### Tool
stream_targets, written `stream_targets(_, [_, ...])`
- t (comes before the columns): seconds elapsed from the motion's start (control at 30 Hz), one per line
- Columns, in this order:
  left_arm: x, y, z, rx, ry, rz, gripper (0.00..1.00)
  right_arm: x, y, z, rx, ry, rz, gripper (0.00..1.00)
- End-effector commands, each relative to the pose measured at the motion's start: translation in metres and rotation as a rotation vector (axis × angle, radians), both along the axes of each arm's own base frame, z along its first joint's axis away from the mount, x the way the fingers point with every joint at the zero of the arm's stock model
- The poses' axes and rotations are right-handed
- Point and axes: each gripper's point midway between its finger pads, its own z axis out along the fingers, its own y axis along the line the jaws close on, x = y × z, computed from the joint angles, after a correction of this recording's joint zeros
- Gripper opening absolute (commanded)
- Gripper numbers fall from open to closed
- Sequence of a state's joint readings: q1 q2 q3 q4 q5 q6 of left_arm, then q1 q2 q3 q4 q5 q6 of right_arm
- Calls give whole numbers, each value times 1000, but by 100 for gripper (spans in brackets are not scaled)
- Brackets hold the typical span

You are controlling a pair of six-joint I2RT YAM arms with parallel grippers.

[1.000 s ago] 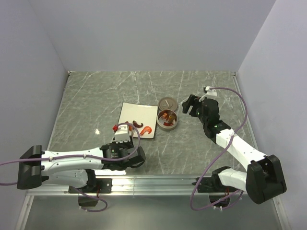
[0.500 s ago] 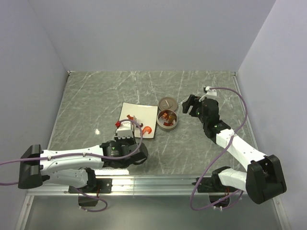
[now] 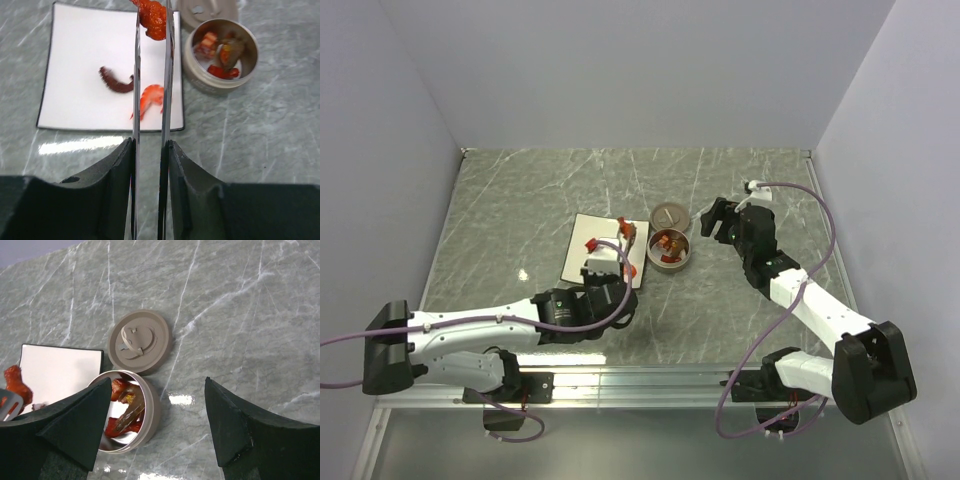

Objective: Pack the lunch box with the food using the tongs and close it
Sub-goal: Place the food into the lunch box

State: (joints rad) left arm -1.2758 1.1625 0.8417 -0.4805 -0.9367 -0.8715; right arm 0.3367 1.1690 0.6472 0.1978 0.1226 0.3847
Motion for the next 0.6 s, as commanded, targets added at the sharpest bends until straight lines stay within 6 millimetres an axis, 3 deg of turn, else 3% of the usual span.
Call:
stream_targets(0.0, [16, -39, 36, -66, -91, -111, 16, 5, -5, 19, 16, -59, -30, 82])
stream_targets(0.13, [26, -62, 42, -94, -107, -208, 16, 2, -6, 22, 21, -67, -30, 82])
stream_targets(0.33, [25, -92, 41, -69, -111, -341, 15, 2, -8, 23, 20, -72, -38, 82])
stream_targets(0.57, [19, -99, 32, -68, -79, -388, 13, 3, -7, 21, 18, -65, -36, 82])
